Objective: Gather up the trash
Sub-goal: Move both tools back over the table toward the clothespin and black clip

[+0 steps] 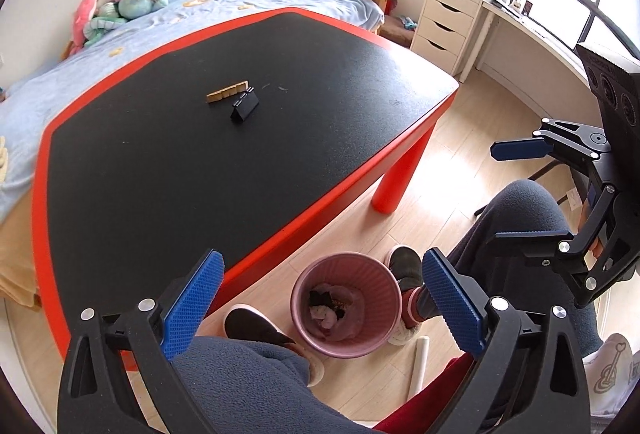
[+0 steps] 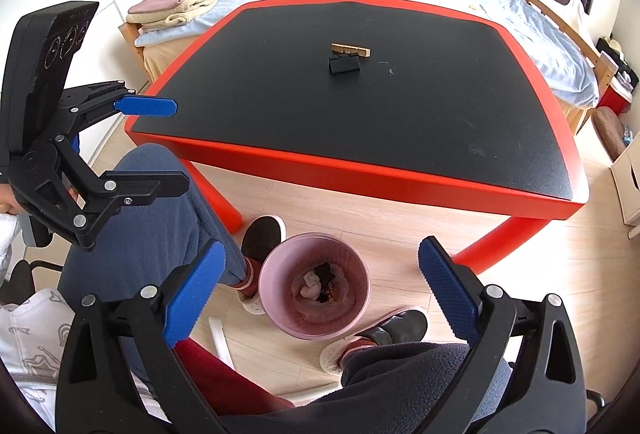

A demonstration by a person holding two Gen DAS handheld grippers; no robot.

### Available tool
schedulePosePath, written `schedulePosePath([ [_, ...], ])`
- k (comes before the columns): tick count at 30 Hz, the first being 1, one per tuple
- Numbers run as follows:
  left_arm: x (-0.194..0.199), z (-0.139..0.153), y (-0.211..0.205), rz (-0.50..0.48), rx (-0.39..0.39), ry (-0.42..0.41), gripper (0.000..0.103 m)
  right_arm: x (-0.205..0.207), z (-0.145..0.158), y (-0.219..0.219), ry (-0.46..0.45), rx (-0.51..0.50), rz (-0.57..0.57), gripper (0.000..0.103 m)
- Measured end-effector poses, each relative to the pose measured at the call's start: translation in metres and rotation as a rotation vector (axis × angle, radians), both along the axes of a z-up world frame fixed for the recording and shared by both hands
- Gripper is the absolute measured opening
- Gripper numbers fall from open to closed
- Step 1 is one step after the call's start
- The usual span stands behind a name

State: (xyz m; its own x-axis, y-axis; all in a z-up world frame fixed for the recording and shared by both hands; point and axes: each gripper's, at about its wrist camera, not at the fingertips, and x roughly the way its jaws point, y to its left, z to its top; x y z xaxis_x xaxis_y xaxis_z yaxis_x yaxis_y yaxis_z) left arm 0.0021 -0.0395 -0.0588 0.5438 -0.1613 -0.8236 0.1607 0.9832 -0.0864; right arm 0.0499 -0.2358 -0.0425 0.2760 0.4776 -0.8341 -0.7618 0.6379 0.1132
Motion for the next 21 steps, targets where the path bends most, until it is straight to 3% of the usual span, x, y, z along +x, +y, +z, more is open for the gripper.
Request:
schedulePosePath([
  [21, 0.020, 0.009, 0.024, 0.035, -0.019, -0.022, 0.095, 0.019, 0.011, 0.018, -0.027, 0.022, 0.011, 0.098],
])
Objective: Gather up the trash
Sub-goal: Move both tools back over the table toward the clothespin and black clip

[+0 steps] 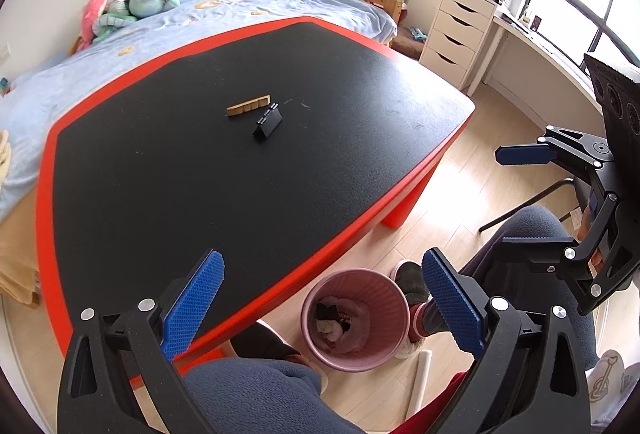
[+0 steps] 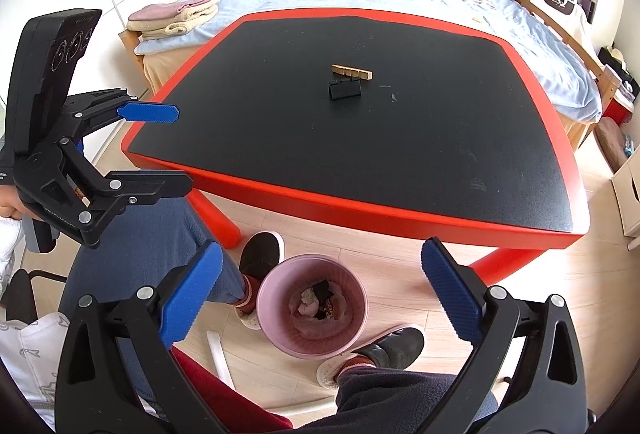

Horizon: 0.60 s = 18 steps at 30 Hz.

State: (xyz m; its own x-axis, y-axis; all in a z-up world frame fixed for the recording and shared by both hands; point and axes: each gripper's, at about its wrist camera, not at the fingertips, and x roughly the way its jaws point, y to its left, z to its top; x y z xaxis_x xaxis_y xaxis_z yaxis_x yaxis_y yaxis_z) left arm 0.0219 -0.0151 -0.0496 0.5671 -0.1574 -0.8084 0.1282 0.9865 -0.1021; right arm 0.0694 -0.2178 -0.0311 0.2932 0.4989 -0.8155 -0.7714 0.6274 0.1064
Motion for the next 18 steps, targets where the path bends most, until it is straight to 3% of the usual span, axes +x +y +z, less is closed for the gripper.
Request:
schedulePosePath([
  [18, 0.089, -0.008, 0.064, -0.025, 0.044, -0.004, 0.095, 0.076, -0.005, 0.065, -0.017, 0.010, 0.037, 0.099],
])
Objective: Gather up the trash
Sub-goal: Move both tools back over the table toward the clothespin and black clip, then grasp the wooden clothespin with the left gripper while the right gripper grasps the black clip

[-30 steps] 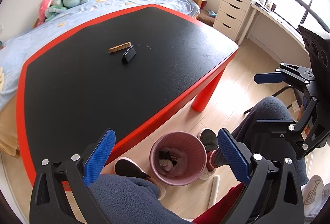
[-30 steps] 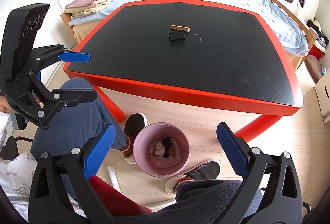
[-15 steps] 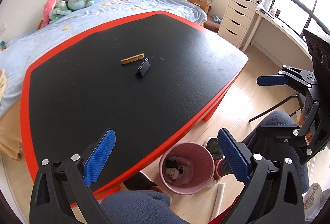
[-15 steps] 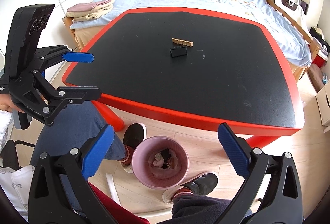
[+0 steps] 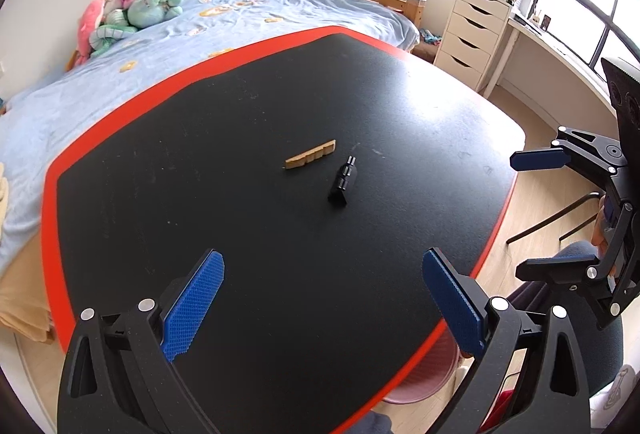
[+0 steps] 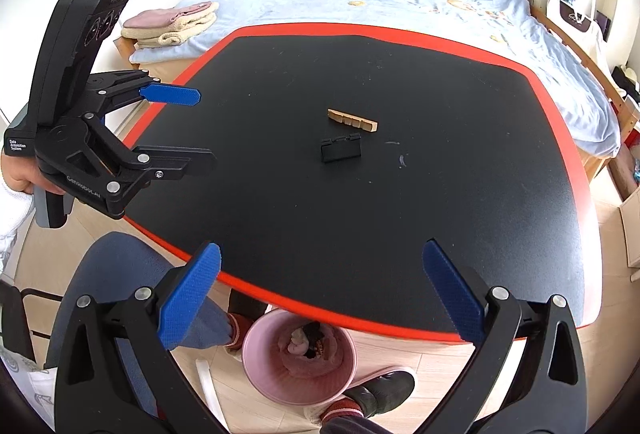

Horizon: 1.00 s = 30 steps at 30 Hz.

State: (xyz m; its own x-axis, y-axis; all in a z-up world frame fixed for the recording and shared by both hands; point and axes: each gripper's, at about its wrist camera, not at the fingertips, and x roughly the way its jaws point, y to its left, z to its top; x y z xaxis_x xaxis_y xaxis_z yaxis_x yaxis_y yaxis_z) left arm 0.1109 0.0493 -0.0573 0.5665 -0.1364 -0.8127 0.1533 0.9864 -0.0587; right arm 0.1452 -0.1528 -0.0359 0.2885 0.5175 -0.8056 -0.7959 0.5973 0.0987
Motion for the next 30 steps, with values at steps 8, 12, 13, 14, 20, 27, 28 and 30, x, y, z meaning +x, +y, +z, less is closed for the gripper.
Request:
schedulePosePath([
  [8, 0.049, -0.021, 0.019, -0.065, 0.000, 0.020, 0.095, 0.036, -0.017, 0.031, 0.009, -0.012, 0.011, 0.099],
  [12, 0.071, -0.030, 0.025, -0.114, -0.010, 0.027, 0.095, 0.049, -0.028, 0.047, 0.012, -0.018, 0.015, 0.099],
  [13, 0.076, -0.032, 0.024, -0.134, -0.010, 0.026, 0.095, 0.051, -0.031, 0.050, 0.012, -0.019, 0.017, 0.099],
  [14, 0.081, -0.034, 0.023, -0.154, -0.006, 0.023, 0.095, 0.053, -0.033, 0.053, 0.013, -0.024, 0.018, 0.099],
  [20, 0.106, -0.047, 0.023, -0.240, -0.014, 0.021, 0.095, 0.068, -0.046, 0.067, 0.017, -0.036, 0.023, 0.099],
  [27, 0.121, -0.054, 0.021, -0.322, -0.026, 0.010, 0.092, 0.080, -0.057, 0.077, 0.015, -0.035, 0.032, 0.095],
  [28, 0.122, -0.054, 0.019, -0.333, -0.028, 0.009, 0.086, 0.081, -0.058, 0.078, 0.012, -0.037, 0.036, 0.090],
  [30, 0.123, -0.056, 0.016, -0.354, -0.019, 0.015, 0.078, 0.084, -0.062, 0.082, 0.008, -0.049, 0.041, 0.086],
])
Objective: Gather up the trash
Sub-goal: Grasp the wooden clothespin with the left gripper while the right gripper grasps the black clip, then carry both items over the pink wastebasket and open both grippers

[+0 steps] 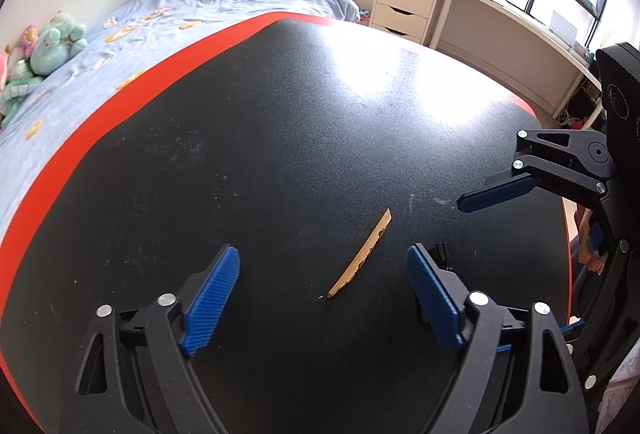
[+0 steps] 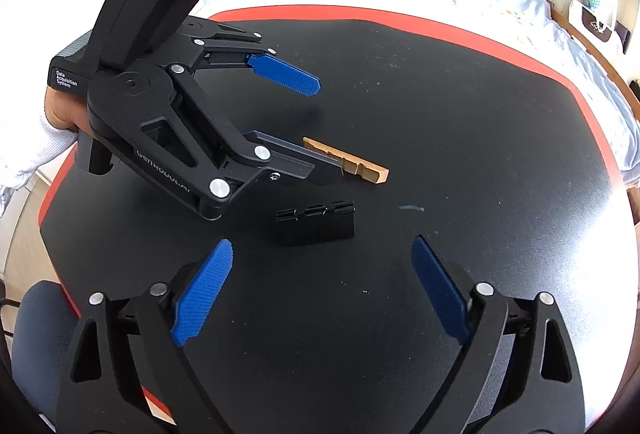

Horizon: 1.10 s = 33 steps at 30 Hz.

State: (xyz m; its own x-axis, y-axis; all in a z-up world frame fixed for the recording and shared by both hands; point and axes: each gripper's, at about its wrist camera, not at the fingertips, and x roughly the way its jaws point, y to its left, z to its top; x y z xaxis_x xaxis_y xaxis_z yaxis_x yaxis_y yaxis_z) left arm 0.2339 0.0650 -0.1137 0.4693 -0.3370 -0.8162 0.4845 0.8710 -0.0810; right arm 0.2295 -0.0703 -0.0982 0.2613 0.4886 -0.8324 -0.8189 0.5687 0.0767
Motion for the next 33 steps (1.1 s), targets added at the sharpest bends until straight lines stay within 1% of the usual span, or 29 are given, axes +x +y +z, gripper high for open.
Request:
schedulePosePath([
  [2, 0.000, -0.002, -0.003, -0.016, 0.002, 0.001, 0.070, 0.002, -0.002, 0.003, -0.005, 0.001, 0.002, 0.081],
  [3, 0.001, -0.003, -0.003, -0.017, 0.003, 0.002, 0.066, 0.003, -0.003, 0.004, -0.012, 0.000, 0.000, 0.075],
  [4, 0.000, -0.003, -0.003, -0.020, -0.002, 0.002, 0.059, 0.003, -0.005, 0.005, -0.014, -0.001, 0.000, 0.068],
  [5, 0.000, -0.002, -0.003, -0.023, -0.003, -0.002, 0.056, 0.003, -0.006, 0.007, -0.014, -0.006, 0.001, 0.065],
  [7, -0.001, -0.002, -0.004, -0.025, -0.004, -0.004, 0.041, 0.004, -0.008, 0.007, -0.031, -0.009, 0.006, 0.059],
  [8, -0.002, -0.002, -0.005, -0.025, -0.003, -0.004, 0.038, 0.004, -0.008, 0.007, -0.035, -0.007, 0.007, 0.056],
  [10, -0.003, -0.002, -0.005, -0.018, 0.000, -0.003, 0.025, 0.005, -0.007, 0.008, -0.042, -0.009, 0.005, 0.041],
  [11, -0.003, -0.002, -0.006, -0.016, 0.001, -0.001, 0.021, 0.005, -0.007, 0.008, -0.043, -0.008, 0.004, 0.039],
  [12, -0.003, -0.002, -0.006, -0.012, -0.001, 0.003, 0.019, 0.006, -0.007, 0.008, -0.041, -0.010, 0.006, 0.040],
  [15, -0.005, -0.001, -0.008, 0.006, 0.009, 0.010, 0.005, 0.008, -0.006, 0.008, -0.040, -0.003, 0.005, 0.039],
  [20, -0.009, 0.000, -0.007, 0.068, 0.006, 0.016, 0.005, 0.007, -0.004, 0.005, -0.037, 0.005, -0.004, 0.039],
  [23, -0.015, 0.007, -0.008, 0.099, 0.003, 0.009, 0.004, 0.005, 0.001, 0.002, -0.039, 0.010, -0.011, 0.039],
  [29, -0.037, 0.029, -0.016, 0.150, 0.009, 0.000, 0.004, -0.005, 0.022, -0.013, -0.043, 0.026, -0.023, 0.039],
  [33, -0.059, 0.047, -0.027, 0.182, -0.004, -0.012, 0.005, -0.019, 0.040, -0.028, -0.055, 0.035, -0.035, 0.039],
])
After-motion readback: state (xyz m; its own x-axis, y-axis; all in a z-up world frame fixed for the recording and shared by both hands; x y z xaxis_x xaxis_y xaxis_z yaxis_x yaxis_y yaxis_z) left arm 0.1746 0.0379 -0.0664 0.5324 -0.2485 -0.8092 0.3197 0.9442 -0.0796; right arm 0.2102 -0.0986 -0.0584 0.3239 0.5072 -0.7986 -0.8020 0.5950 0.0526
